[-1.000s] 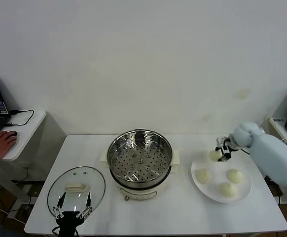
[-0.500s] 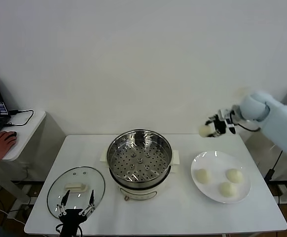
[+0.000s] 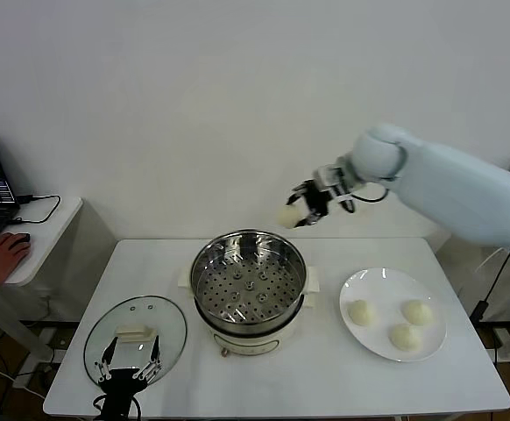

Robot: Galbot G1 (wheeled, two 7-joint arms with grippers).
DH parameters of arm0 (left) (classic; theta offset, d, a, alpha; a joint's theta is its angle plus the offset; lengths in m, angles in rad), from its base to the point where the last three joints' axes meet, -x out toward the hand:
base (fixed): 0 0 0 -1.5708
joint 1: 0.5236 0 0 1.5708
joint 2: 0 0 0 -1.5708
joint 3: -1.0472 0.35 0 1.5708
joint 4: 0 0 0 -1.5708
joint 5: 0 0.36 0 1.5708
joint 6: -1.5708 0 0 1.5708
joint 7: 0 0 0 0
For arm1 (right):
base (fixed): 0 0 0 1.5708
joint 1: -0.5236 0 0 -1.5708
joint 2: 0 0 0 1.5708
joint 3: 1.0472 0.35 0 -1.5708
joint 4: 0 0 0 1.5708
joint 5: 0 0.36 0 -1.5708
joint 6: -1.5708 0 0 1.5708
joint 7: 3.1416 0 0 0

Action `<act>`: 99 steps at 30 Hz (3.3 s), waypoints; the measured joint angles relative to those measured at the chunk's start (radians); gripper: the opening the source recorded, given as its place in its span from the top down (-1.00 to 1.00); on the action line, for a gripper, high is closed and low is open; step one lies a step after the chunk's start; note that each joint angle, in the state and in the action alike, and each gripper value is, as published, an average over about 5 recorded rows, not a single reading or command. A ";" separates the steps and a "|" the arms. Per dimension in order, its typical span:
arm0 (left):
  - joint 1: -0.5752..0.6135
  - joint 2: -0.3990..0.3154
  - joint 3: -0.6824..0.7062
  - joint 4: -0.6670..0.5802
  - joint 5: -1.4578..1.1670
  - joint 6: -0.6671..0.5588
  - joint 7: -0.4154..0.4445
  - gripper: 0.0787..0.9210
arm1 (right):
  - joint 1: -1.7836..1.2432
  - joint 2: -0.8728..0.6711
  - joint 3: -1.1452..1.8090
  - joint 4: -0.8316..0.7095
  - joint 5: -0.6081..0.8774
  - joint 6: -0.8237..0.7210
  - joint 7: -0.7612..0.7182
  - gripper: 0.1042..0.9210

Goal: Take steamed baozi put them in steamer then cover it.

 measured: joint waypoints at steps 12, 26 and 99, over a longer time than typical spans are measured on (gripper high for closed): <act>-0.010 -0.006 -0.010 0.014 -0.010 -0.002 0.000 -0.77 | -0.003 0.166 -0.126 -0.046 -0.120 0.152 0.007 -0.07; -0.014 -0.009 -0.017 0.023 -0.011 -0.004 -0.002 -0.77 | -0.061 0.262 -0.154 -0.152 -0.343 0.338 0.055 -0.07; 0.013 0.030 -0.047 -0.002 -0.006 -0.007 0.001 -0.77 | -0.431 -0.476 0.134 0.222 -0.244 -0.301 -0.033 -0.76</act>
